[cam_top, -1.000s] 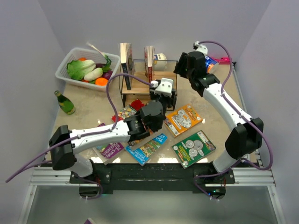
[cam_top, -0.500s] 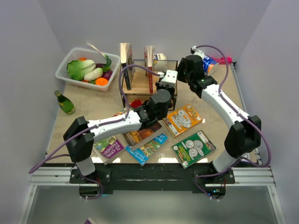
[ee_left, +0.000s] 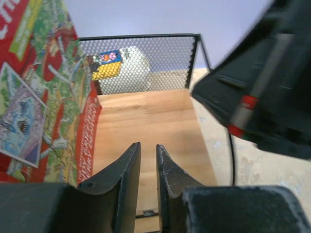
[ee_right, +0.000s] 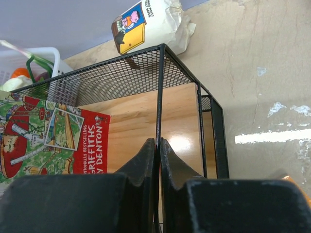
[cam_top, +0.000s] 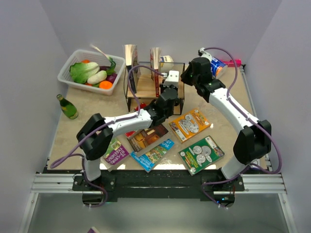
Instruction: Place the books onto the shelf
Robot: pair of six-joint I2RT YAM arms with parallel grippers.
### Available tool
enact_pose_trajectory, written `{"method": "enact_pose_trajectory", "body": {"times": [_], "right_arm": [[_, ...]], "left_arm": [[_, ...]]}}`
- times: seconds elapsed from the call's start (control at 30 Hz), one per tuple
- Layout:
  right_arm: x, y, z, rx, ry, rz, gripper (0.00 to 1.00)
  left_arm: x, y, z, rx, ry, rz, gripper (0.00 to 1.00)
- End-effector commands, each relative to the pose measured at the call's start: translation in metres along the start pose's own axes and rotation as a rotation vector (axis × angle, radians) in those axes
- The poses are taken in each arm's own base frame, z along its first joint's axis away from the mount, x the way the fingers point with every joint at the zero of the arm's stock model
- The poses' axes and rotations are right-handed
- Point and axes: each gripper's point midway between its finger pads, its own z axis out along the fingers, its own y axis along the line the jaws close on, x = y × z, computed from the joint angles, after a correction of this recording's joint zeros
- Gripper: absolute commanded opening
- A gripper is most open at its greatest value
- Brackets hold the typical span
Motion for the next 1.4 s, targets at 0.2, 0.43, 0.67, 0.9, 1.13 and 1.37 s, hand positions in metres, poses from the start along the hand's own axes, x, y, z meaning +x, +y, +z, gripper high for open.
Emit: {"method": "enact_pose_trajectory", "body": {"times": [0.2,0.43,0.67,0.9,1.13,1.37], "right_arm": [[0.021,-0.016,0.013,0.047,0.043,-0.002,0.00],[0.027,-0.018,0.015,0.048,0.053,0.004,0.00],[0.031,-0.020,0.016,0.051,0.061,0.010,0.00],[0.034,-0.020,0.020,0.051,0.068,0.017,0.00],[0.036,-0.022,0.019,0.055,0.069,0.022,0.00],[0.037,-0.023,0.020,0.058,0.072,0.026,0.00]], "left_arm": [[-0.007,0.011,0.042,-0.061,-0.040,-0.124,0.26],[0.000,0.034,0.058,-0.229,-0.016,-0.080,0.33],[0.012,0.065,0.066,-0.380,0.003,-0.072,0.38],[0.017,0.091,0.060,-0.387,0.026,-0.111,0.39],[0.018,0.116,0.053,-0.513,0.027,-0.134,0.47],[0.018,0.132,0.052,-0.575,0.034,-0.076,0.47]]}}
